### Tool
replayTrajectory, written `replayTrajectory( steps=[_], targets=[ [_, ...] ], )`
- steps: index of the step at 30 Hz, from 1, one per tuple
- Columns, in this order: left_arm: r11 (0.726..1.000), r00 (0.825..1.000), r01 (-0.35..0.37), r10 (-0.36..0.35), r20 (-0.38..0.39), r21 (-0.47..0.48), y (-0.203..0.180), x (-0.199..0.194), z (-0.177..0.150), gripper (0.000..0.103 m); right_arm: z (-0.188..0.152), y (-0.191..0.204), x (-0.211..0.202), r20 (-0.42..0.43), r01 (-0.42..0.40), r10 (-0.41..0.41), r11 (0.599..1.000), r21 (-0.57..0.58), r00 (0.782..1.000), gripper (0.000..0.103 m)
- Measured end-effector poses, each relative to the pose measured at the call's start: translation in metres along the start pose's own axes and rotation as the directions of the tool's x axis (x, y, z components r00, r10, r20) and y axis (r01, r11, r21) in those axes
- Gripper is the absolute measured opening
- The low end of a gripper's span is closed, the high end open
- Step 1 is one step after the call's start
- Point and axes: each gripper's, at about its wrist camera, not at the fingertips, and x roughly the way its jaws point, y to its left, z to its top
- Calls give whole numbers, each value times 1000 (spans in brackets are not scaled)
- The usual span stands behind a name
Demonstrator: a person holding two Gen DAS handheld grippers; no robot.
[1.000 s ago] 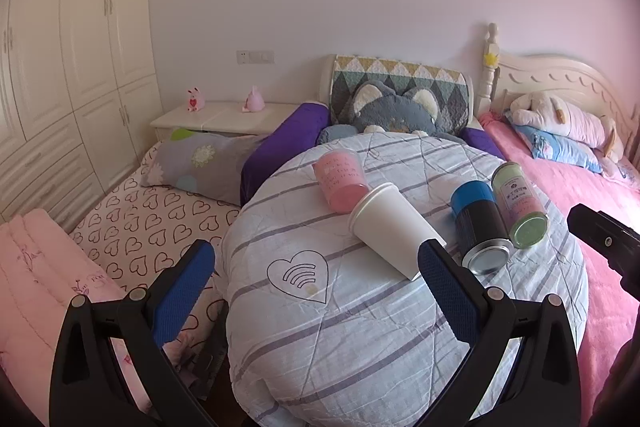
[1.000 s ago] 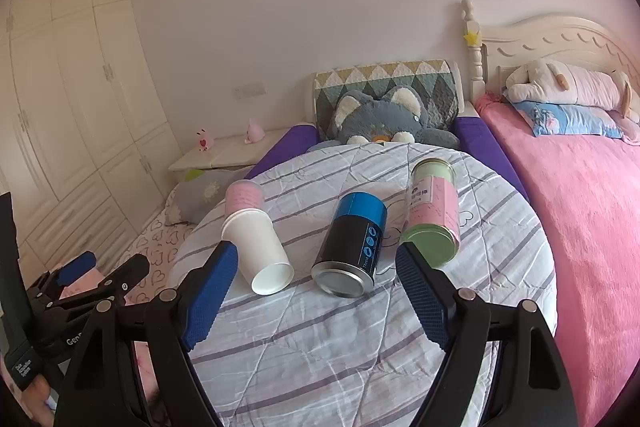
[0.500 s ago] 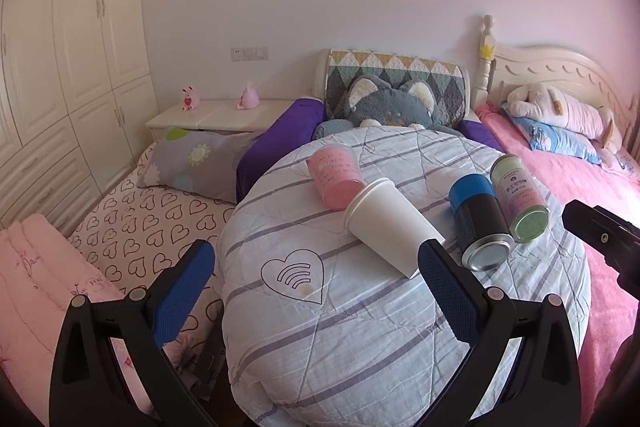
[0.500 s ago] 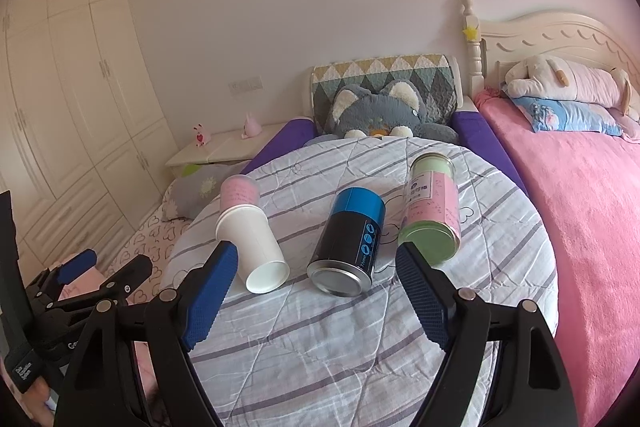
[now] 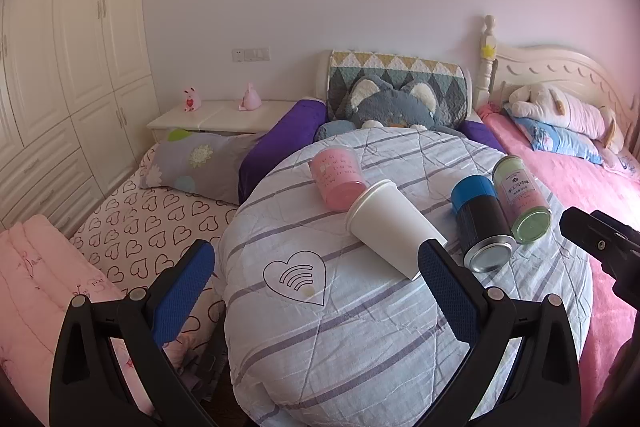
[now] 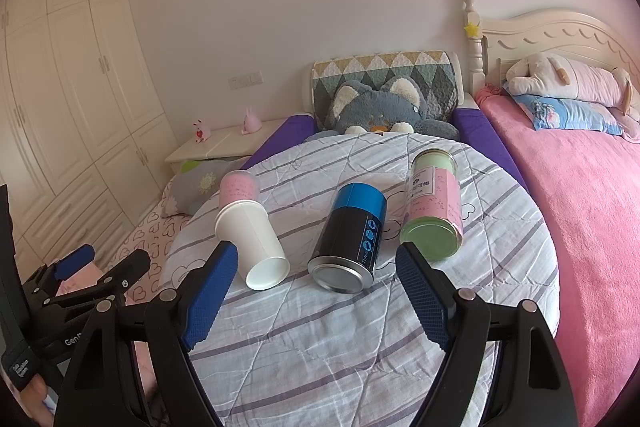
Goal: Flip cup upright
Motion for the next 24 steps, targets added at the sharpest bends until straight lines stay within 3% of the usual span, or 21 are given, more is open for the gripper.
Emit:
replayTrajectory(
  steps=[24],
  targets=[
    [1000, 1000, 3, -3, -14, -8, -6, 17, 24, 103, 7, 1, 9, -10, -10, 10, 1000, -10, 1000, 82]
  ],
)
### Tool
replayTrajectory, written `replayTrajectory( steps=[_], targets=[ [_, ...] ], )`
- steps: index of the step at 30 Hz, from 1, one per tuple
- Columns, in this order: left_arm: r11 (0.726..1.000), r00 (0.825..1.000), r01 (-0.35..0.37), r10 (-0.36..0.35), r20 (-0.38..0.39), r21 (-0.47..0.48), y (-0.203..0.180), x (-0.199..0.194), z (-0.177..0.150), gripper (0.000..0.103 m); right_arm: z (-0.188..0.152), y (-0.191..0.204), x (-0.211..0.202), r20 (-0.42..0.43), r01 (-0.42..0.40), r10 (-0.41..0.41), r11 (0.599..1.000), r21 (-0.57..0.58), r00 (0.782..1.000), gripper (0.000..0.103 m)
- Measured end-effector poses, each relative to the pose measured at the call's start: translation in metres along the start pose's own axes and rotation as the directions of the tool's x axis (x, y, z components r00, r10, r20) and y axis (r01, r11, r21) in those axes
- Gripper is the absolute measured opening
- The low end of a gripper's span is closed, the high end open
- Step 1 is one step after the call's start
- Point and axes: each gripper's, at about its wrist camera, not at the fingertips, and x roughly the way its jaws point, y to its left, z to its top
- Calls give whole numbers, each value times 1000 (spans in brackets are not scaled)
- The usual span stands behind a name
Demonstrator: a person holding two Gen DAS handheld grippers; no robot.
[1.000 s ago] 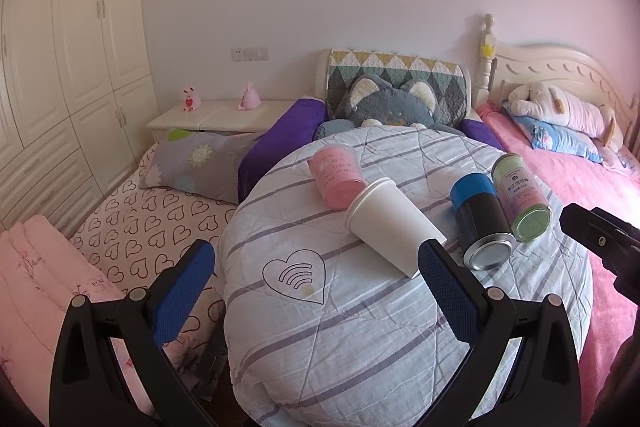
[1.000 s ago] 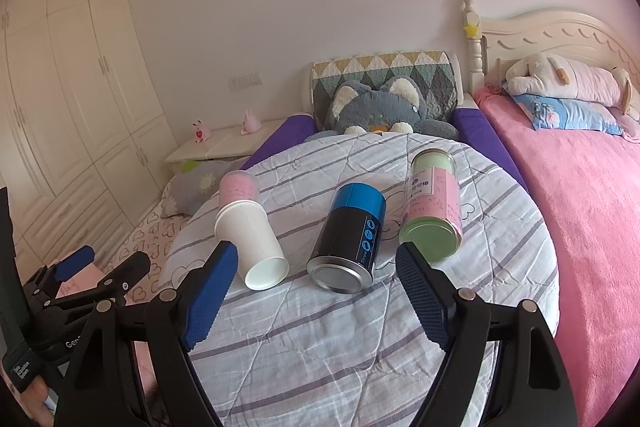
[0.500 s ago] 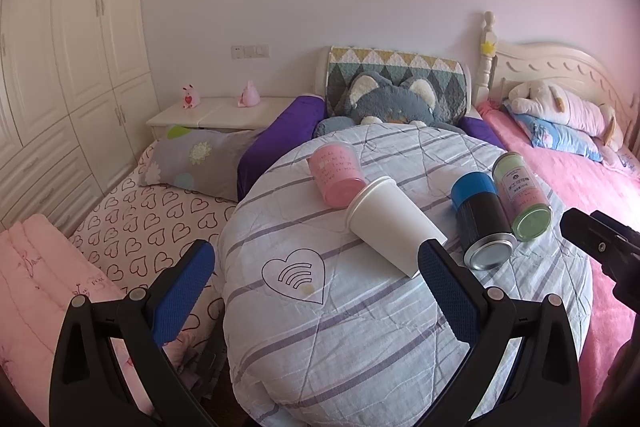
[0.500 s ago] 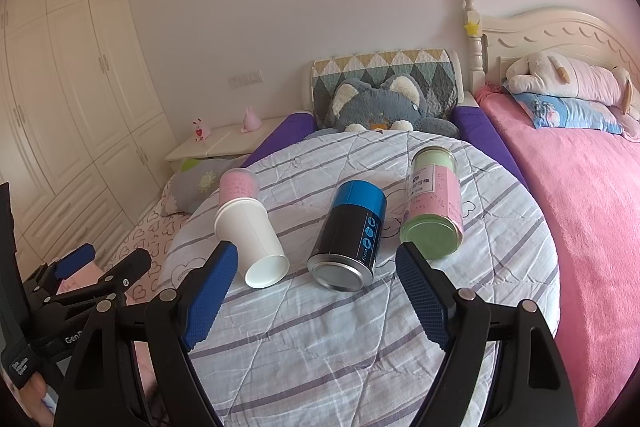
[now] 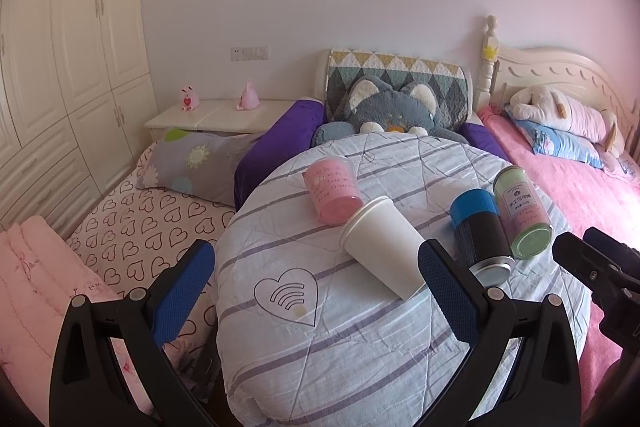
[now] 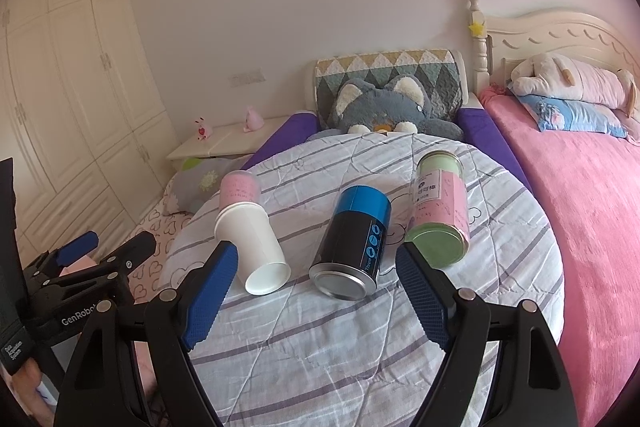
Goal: Flip cup upright
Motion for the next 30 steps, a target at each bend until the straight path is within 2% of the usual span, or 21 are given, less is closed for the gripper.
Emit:
replayTrajectory(
  steps=[9, 17, 25, 30],
  targets=[
    [999, 1000, -17, 17, -5, -47, 2, 28, 25, 103, 12, -7, 22, -12, -6, 6, 1000, -1, 1000, 82],
    [998, 998, -47, 46, -32, -46, -6, 65, 37, 103, 36, -6, 50, -1, -41, 41, 999, -33, 999, 82],
    [997, 992, -58, 53, -117, -43, -12, 117, 47, 103, 52, -11, 80, -15, -73, 73, 996, -44, 997, 82],
    [996, 976, -23, 5, -219, -81, -10, 155, 49, 103, 55, -13, 92, -23, -88, 87, 995, -46, 996, 82]
  ],
)
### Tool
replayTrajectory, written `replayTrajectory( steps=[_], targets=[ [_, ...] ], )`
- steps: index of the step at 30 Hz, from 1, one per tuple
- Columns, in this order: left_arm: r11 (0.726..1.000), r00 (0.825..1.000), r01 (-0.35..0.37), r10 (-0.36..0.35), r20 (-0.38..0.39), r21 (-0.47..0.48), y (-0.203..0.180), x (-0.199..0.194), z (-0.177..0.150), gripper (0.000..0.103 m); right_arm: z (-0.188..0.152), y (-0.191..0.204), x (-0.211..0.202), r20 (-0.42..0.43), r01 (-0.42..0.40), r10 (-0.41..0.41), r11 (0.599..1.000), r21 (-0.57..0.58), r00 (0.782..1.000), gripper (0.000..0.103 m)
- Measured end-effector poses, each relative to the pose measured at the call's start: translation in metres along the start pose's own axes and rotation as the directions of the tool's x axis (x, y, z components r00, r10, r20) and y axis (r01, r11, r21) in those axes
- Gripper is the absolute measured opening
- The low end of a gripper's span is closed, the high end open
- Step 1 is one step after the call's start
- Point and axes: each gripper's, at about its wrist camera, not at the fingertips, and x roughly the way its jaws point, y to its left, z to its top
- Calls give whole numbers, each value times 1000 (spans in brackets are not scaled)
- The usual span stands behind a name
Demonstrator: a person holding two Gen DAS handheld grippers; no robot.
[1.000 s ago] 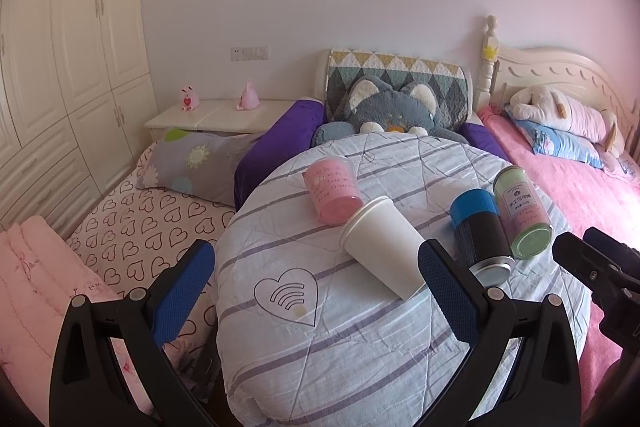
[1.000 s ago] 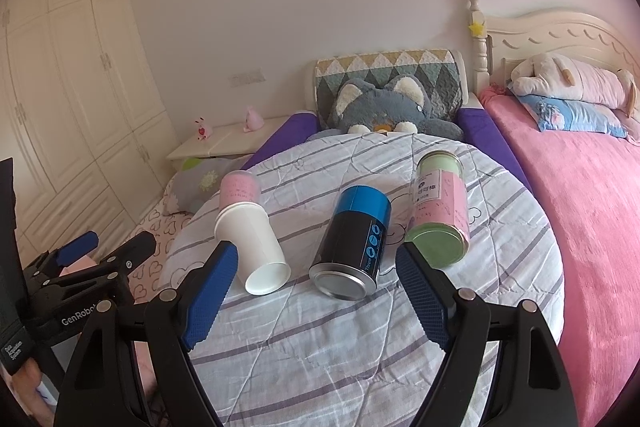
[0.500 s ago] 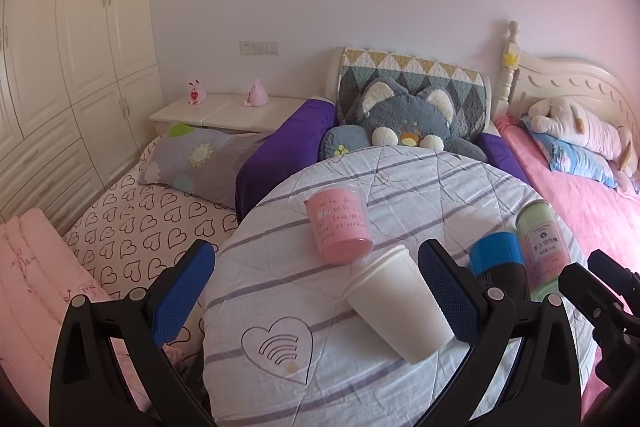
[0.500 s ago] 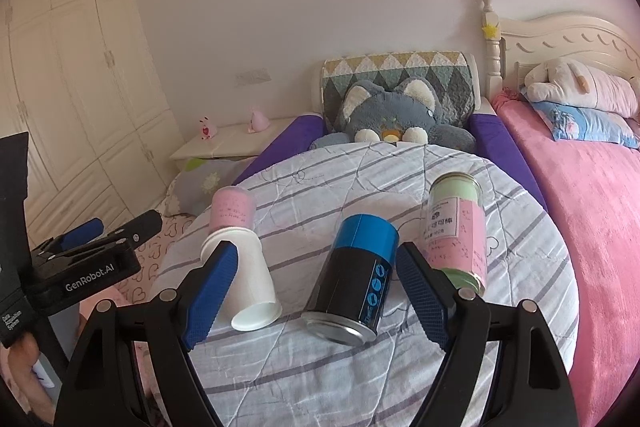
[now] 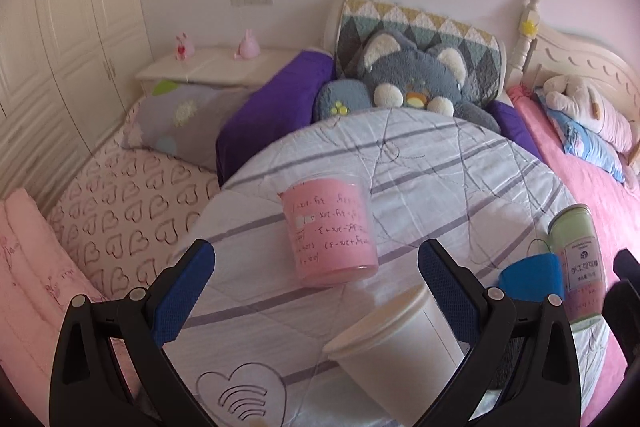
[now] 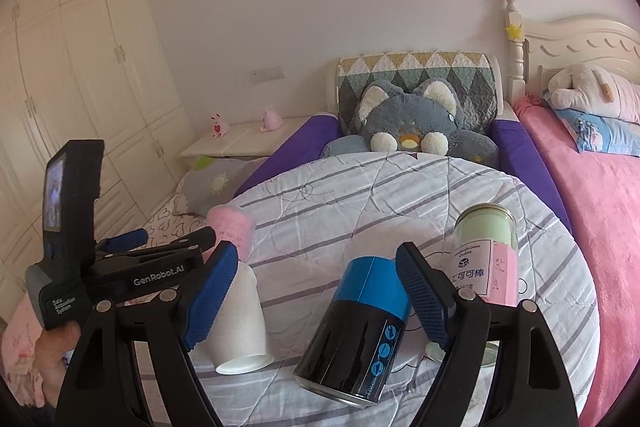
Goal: Flip cup upright
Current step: 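Move the left gripper to the pink cup and close on its body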
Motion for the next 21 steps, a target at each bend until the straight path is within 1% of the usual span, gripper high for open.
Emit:
replayTrajectory(
  steps=[1, 6, 10, 12, 14, 16, 17, 18, 19, 20, 21],
  targets=[
    [1000, 1000, 10, -10, -13, -6, 0, 7, 1, 103, 0, -1, 2, -2, -3, 3, 1000, 1, 1000, 82],
    [1000, 997, -1, 0, -80, -12, -3, 36, 7, 103, 0, -6, 12, -20, 0, 0, 1000, 14, 1000, 82],
    [1000, 989, -17, 16, -148, -3, -5, 60, 11, 103, 0, -9, 17, -30, 0, 1, 1000, 20, 1000, 82],
    [1000, 986, -2, 0, -170, -11, -4, 67, 10, 103, -1, -10, 20, -35, -1, 2, 1000, 22, 999, 82],
    [1000, 984, -8, 5, -176, -15, -4, 72, 9, 101, -2, -11, 22, -38, -3, 4, 1000, 26, 999, 82],
    [1000, 981, -3, -1, -192, -19, -3, 75, 8, 91, -2, -12, 25, -46, -2, 4, 1000, 30, 999, 82],
    [1000, 980, 5, -10, -201, -25, -2, 77, 7, 81, -2, -12, 27, -48, -2, 4, 1000, 30, 999, 82],
    [1000, 977, 9, -14, -211, -24, -2, 78, 6, 76, -3, -13, 28, -51, -2, 3, 1000, 30, 999, 82],
    [1000, 977, 15, -19, -211, -23, -2, 79, 6, 75, -3, -13, 29, -55, -2, 3, 1000, 30, 999, 82],
    [1000, 978, 18, -22, -205, -23, -3, 78, 6, 71, -3, -13, 30, -56, -2, 4, 1000, 31, 998, 82],
    [1000, 980, 19, -23, -200, -20, -3, 76, 5, 65, -3, -13, 31, -58, -2, 4, 1000, 31, 998, 82]
  ],
)
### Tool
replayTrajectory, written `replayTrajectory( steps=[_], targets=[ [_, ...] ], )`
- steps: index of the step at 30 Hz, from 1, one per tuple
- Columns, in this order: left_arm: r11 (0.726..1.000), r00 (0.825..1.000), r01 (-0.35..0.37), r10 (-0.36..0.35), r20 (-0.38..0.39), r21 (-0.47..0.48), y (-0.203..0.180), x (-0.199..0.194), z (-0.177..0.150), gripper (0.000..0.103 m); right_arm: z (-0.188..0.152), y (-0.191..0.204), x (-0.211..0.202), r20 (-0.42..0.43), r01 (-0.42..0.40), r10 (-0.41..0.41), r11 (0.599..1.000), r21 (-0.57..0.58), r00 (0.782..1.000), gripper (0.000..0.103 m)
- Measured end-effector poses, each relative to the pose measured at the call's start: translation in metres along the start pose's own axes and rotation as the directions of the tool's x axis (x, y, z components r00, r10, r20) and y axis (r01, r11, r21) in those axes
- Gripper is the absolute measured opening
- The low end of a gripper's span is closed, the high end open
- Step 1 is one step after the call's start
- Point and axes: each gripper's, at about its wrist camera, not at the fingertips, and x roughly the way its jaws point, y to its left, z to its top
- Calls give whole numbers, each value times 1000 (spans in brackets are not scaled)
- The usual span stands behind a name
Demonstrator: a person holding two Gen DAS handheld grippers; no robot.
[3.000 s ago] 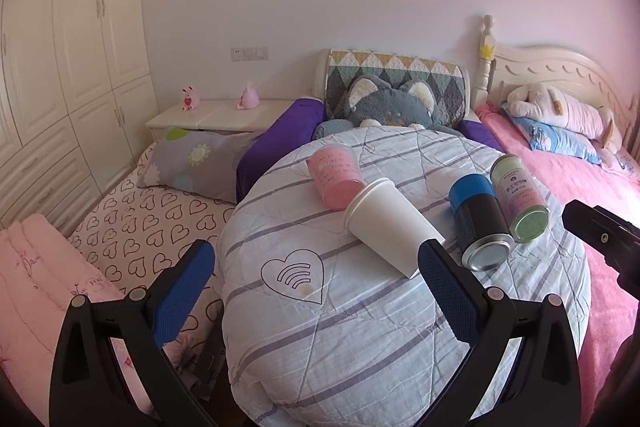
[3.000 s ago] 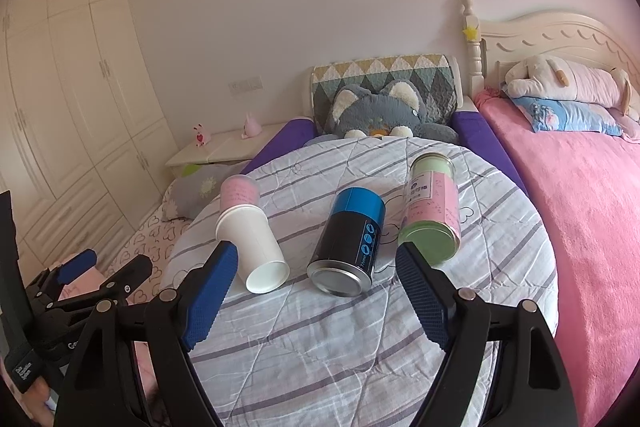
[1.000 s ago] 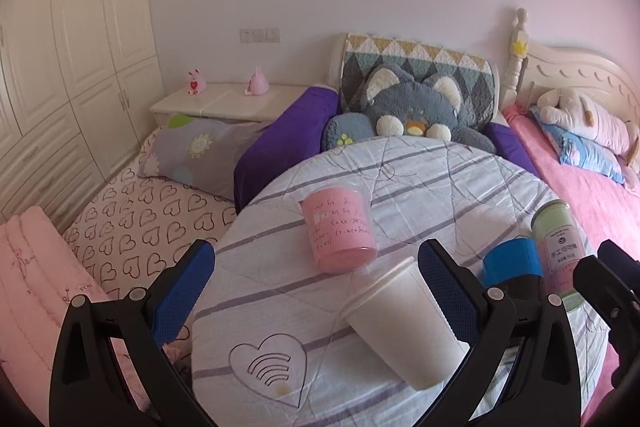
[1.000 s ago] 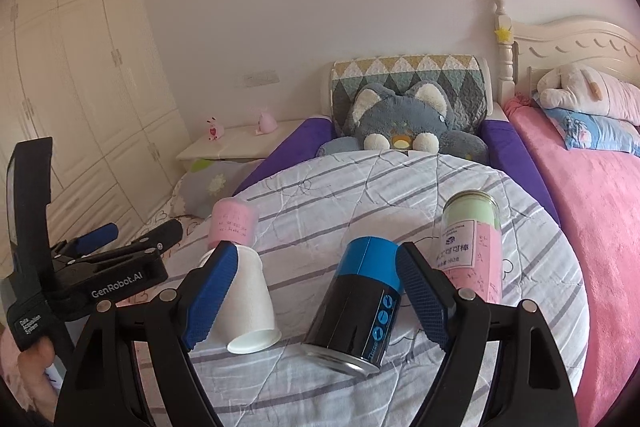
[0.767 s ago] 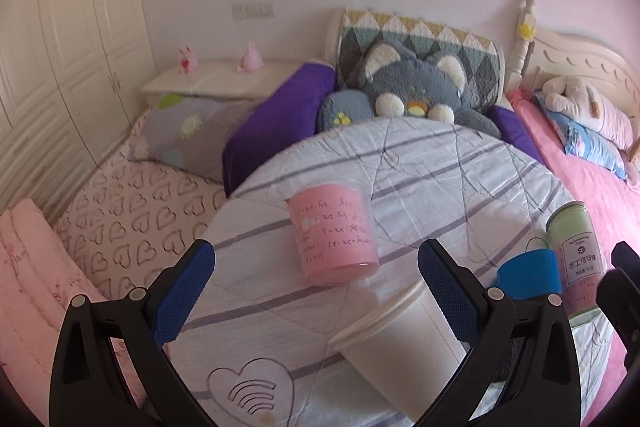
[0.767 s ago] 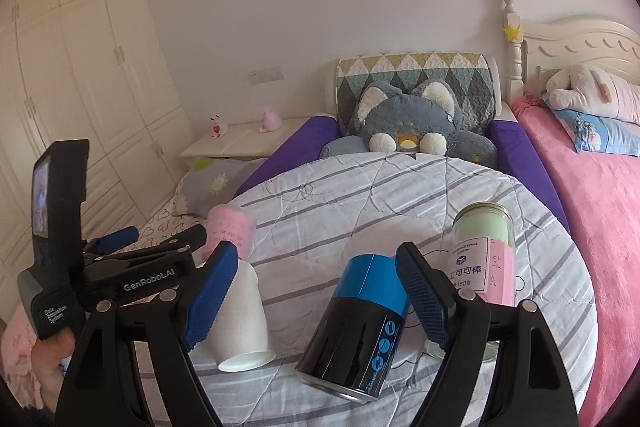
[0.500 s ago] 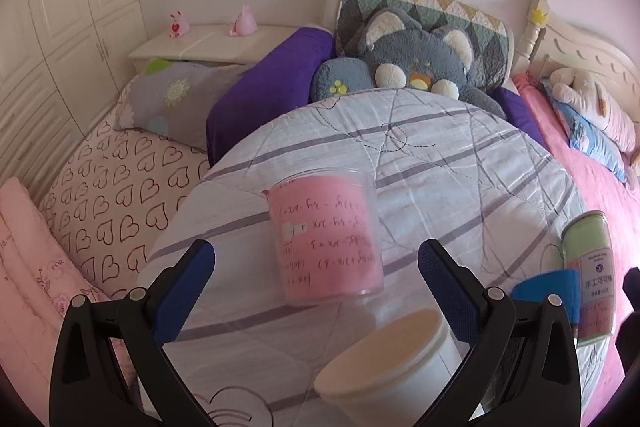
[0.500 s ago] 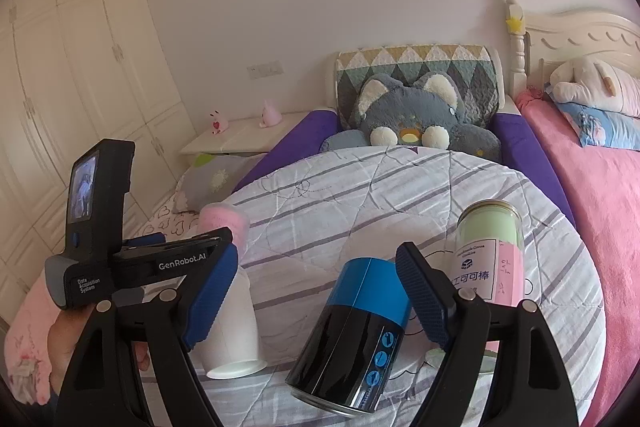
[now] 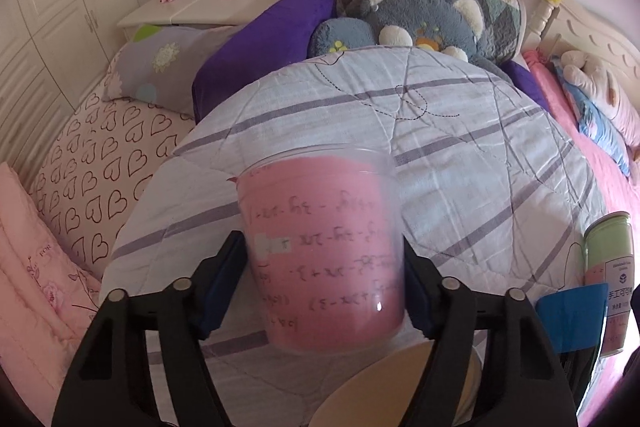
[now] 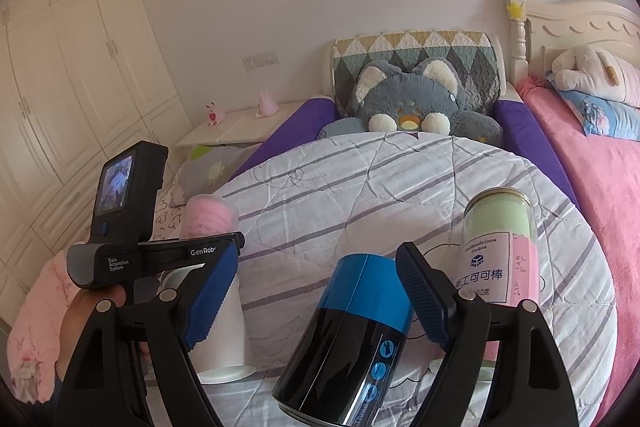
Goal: Flip cup upright
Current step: 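Move the left gripper to the pink cup and close on its body, then lift the pink cup with the left gripper and carry it toward the right gripper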
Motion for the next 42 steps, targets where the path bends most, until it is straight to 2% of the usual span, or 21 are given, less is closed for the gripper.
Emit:
replayTrajectory(
  steps=[14, 24, 36, 42],
  targets=[
    [999, 993, 47, -48, 106, 13, -1, -36, 0, 65, -3, -7, 7, -7, 10, -10, 1000, 18, 1000, 82],
    [999, 988, 37, -40, 147, 26, -3, -59, -3, 65, -4, -8, 4, -4, 13, -13, 1000, 21, 1000, 82],
    [999, 972, 38, -44, 229, 30, 5, -110, -21, 65, -5, -8, -25, 42, 5, -6, 1000, 24, 999, 82],
    [998, 959, 49, -56, 278, 34, 9, -145, -37, 65, -9, -4, -47, 74, 5, -7, 1000, 25, 997, 82]
  ],
)
